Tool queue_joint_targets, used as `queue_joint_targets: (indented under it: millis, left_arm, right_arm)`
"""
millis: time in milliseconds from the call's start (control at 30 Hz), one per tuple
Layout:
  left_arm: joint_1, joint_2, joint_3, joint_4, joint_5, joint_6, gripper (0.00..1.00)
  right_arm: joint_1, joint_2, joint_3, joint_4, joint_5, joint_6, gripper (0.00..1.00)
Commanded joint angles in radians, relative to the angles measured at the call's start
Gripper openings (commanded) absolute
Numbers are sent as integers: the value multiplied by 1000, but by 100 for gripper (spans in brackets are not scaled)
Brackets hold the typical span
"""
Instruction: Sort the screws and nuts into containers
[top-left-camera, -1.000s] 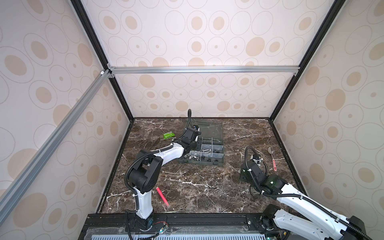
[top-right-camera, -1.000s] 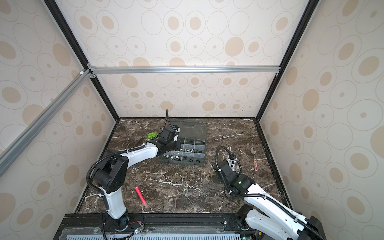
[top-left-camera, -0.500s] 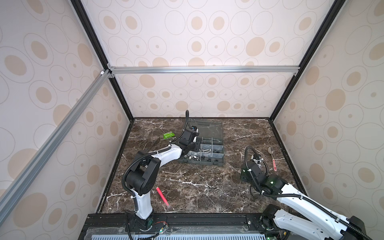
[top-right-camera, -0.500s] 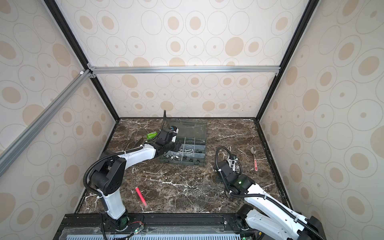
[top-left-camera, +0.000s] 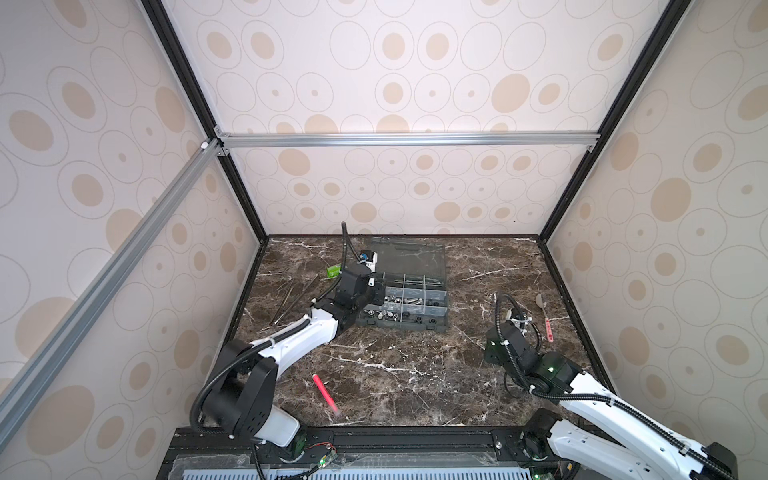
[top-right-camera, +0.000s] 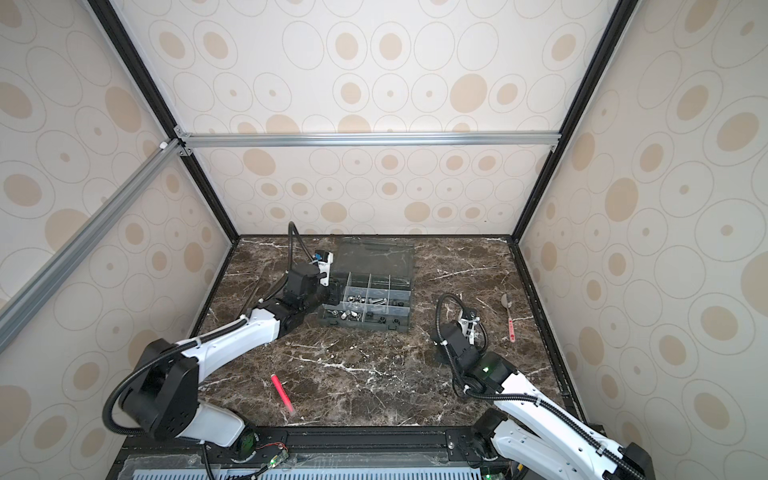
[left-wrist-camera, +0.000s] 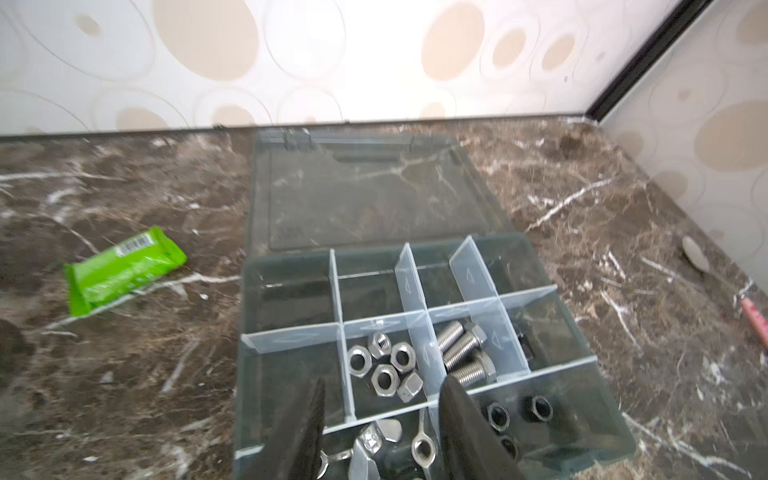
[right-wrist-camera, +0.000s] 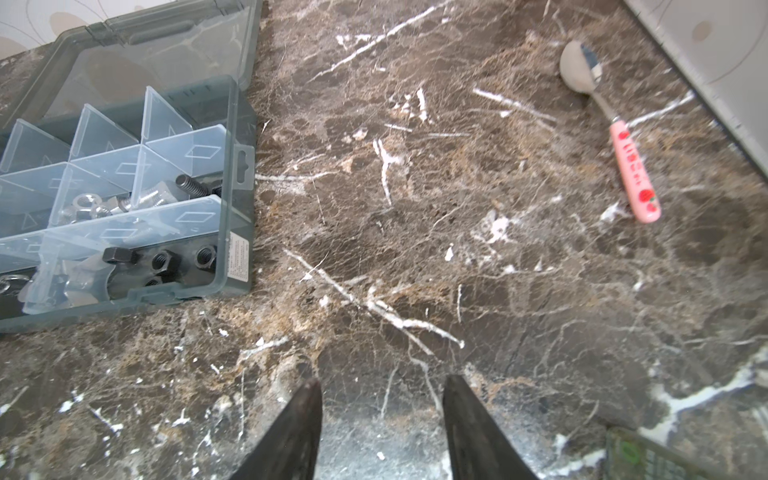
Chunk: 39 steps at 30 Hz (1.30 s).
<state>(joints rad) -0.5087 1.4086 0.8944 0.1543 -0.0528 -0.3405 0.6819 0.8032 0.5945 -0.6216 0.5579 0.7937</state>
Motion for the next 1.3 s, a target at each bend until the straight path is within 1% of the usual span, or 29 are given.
queue_joint_targets:
  millis: [0, 67, 100, 167, 233, 300, 333, 367, 400, 433, 467, 500, 533, 567, 600, 633, 733, 833, 933, 1000, 1033, 1067, 1100, 1167, 1267]
  left_arm:
    - [24, -130, -49, 75, -155, 7, 48]
    - [36, -215, -94, 90, -228, 24, 50]
    - [42, -259, -119, 100, -270, 37, 52]
    - [52, -348, -167, 120, -353, 69, 58]
    - [62, -435, -230, 187, -449, 103, 67]
    - [74, -508, -283, 228, -526, 138, 73]
    - [81, -543, -313, 261, -557, 171, 75]
    - [86, -569, -338, 281, -587, 195, 77]
    - [91, -597, -368, 315, -639, 215, 82]
    - [92, -622, -399, 350, -726, 218, 97]
    - [94, -644, -429, 383, -834, 202, 99]
    - [98, -667, -477, 442, -951, 193, 99]
    - [109, -688, -544, 545, -1038, 229, 99]
    - [122, -707, -608, 641, -1066, 282, 99]
    - [136, -726, -670, 718, -1071, 318, 99]
    - [146, -740, -709, 733, -1073, 316, 99]
    - [181, -747, -800, 708, -1029, 255, 99]
    - [211, -672, -851, 739, -1003, 179, 99]
    - [241, -541, -852, 756, -927, 135, 99]
    - [256, -431, -846, 827, -784, 180, 99]
    - [260, -376, -841, 865, -733, 202, 99]
    - [262, -310, -838, 913, -708, 211, 99]
    - [265, -260, -824, 963, -735, 228, 99]
    - [272, -210, -797, 968, -698, 246, 99]
    - [285, -150, -797, 1075, -627, 315, 99]
  right_arm:
    - [-8, -15, 28, -3, 94, -77, 52]
    - [-10, -17, 33, 28, 135, -140, 54]
    - [-14, -19, 33, 48, 156, -173, 54]
    - [-24, -20, 39, 90, 187, -236, 56]
    - [-39, -20, 40, 144, 205, -311, 58]
    - [-54, -18, 37, 201, 221, -377, 60]
    - [-64, -15, 30, 243, 231, -414, 64]
    - [-73, -13, 21, 279, 242, -444, 71]
    - [-84, -10, 6, 335, 253, -487, 80]
    - [-95, -7, -19, 417, 260, -545, 94]
    - [-104, -5, -51, 499, 263, -603, 99]
    - [-119, -2, -92, 607, 264, -671, 98]
    - [-133, 3, -132, 694, 256, -728, 98]
    - [-148, 6, -159, 755, 236, -765, 98]
    - [-172, 13, -181, 797, 208, -797, 98]
    - [-192, 20, -194, 817, 189, -809, 98]
    - [-261, 56, -217, 841, 143, -815, 98]
    - [-319, 106, -257, 913, 93, -819, 98]
    - [-361, 174, -305, 1025, 24, -815, 98]
    - [-395, 242, -327, 1072, -52, -803, 99]
    - [-429, 278, -335, 1133, -63, -805, 100]
    - [-437, 303, -297, 1086, -34, -782, 100]
    - [-460, 325, -274, 1052, -63, -773, 100]
    - [-496, 365, -262, 1095, -117, -767, 100]
    - [-539, 420, -245, 1152, -193, -760, 100]
